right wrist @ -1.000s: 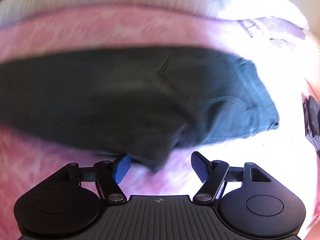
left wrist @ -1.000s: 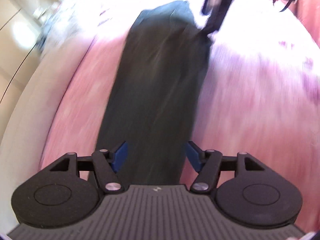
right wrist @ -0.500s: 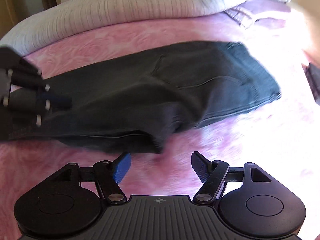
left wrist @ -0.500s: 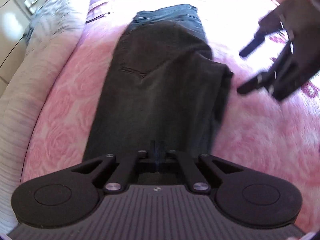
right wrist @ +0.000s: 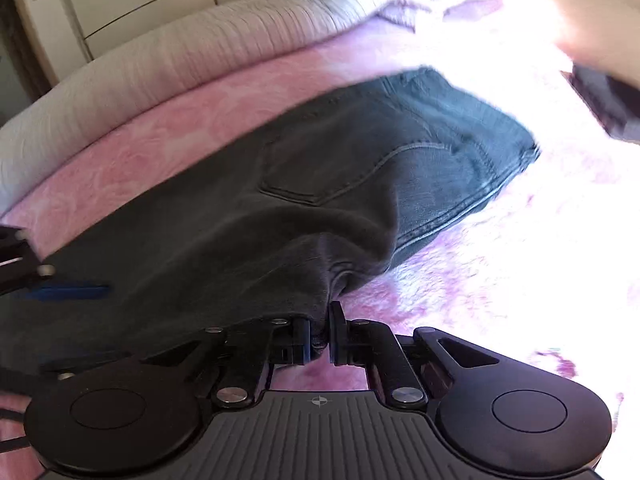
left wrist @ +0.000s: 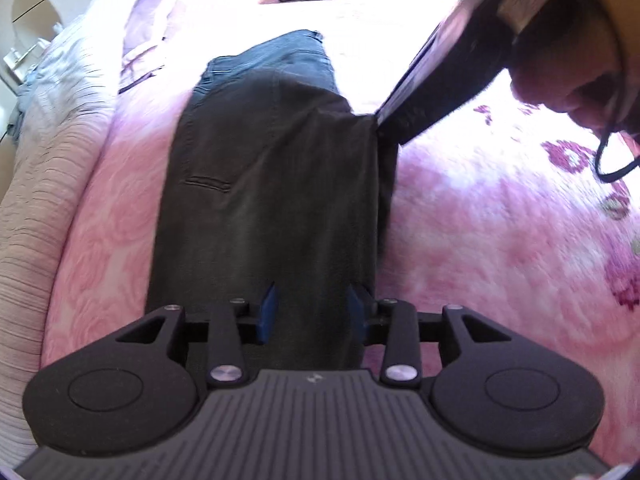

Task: Fold clothes

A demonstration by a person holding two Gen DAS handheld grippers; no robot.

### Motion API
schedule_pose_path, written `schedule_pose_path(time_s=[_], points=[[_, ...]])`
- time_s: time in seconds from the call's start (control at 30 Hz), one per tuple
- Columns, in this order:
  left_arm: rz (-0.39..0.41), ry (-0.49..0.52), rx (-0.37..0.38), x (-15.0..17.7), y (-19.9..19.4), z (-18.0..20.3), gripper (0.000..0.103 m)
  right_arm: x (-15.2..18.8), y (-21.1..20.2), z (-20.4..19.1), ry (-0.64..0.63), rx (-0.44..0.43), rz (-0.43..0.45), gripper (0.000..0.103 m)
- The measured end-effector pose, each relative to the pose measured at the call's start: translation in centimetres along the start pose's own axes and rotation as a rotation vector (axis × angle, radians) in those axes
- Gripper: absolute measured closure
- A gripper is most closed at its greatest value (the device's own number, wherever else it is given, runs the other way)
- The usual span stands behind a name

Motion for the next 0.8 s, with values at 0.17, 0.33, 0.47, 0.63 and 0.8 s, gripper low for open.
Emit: schedule_pose_path(time_s=[0.17,0.33,0.47,0.63,0.8], points=[[-0.019,0.026,0.014,0.4,0.8,0.7,0.069,1.4,0.7,1.9,0.286,-0.043,-0.087,0.098],[-0.015,0.020,0.013,0.1,0.4,0.4,0.069,0.5,0.2,1.7,0.259,-0.075,-0.107,0.098],[0.003,0.013,0.010,-0.5,-0.4,0.2,0.068,0.5,-0.5,2.9,0.226,-0.091,-0.149,0.097],[0.050,0.021,0.011,-3.2,-0.4,0.1,0.064,-0.9,-2.5,6.9,0.215,-0.055,-0.099,0.060],[0.015,-0.018,0.011,-5.8,2.3,-0.8,0.059,-4.7,0.1,14.7,0.421,-0.053,-0.021,0.044]])
Point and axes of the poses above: each gripper's, at about its wrist camera, not at the fingertips, and y roughly the way its jaws point, z to its right, x to its underside, the point moved 5 cm from there along y, roughly the way its jaws point, and after that the axes turned 4 degrees about x, right-handed, at the moved point
